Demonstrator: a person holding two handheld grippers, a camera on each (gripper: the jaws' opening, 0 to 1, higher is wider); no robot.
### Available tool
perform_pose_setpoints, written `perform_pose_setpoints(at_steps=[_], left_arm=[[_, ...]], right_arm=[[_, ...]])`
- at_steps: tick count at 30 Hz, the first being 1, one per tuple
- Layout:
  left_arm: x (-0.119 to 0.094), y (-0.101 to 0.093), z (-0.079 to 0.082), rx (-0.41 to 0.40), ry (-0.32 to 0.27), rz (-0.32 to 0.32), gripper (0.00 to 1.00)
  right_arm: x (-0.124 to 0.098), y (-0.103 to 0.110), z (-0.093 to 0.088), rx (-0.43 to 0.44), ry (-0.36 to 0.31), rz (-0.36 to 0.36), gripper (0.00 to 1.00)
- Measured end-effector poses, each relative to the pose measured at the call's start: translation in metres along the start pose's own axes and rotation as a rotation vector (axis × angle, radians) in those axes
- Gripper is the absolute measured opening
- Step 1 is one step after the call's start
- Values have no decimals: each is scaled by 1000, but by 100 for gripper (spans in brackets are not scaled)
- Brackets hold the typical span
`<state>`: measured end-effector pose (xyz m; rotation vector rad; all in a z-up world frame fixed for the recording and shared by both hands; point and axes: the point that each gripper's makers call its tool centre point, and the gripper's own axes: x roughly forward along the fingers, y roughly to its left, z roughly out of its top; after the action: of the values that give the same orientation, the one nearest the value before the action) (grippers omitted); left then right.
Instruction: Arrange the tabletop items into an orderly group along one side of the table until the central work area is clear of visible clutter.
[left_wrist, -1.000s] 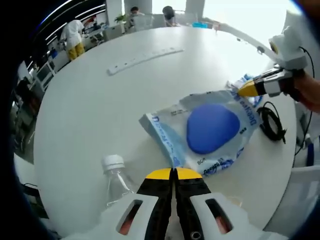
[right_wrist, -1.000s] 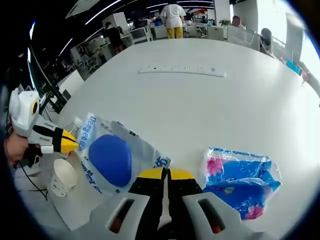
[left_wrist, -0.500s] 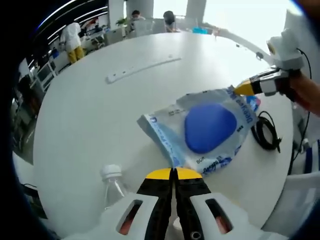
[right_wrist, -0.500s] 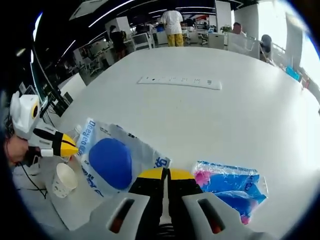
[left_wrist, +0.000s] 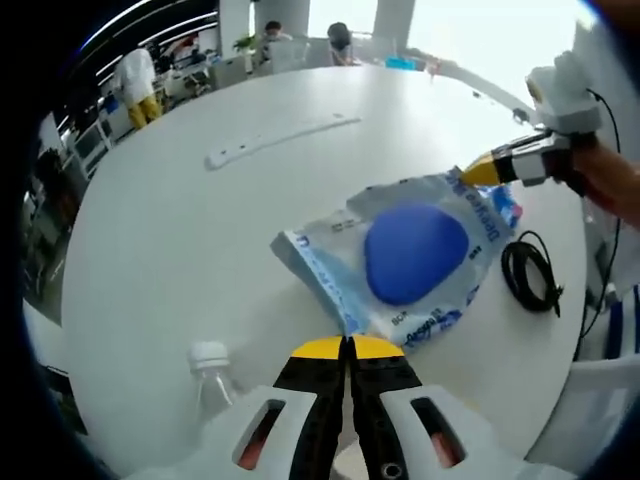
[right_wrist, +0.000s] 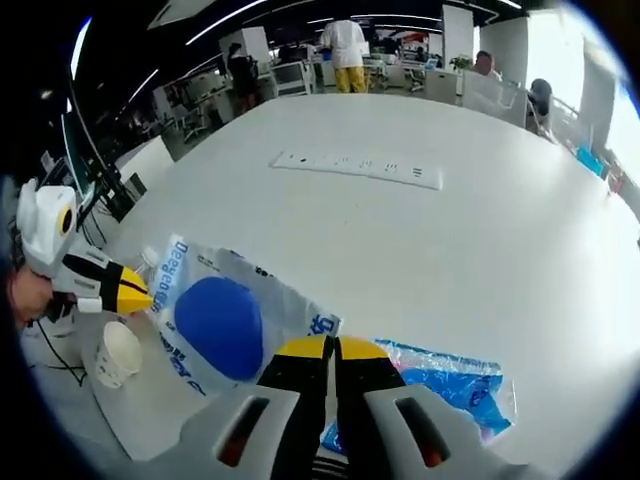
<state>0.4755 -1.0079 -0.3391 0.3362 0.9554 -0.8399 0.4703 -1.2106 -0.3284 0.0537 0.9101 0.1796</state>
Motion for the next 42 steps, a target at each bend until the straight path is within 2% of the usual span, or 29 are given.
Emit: perform_pose_setpoints(at_steps=[21,42], left_arm=[[15,3,-11,-24,24,-13,0],[18,4,-10,-10,8,-19,0]], right_arm=[[17,0,-9,-55,56,-13,0],[23,-6,-16,-107,93,-37,0]])
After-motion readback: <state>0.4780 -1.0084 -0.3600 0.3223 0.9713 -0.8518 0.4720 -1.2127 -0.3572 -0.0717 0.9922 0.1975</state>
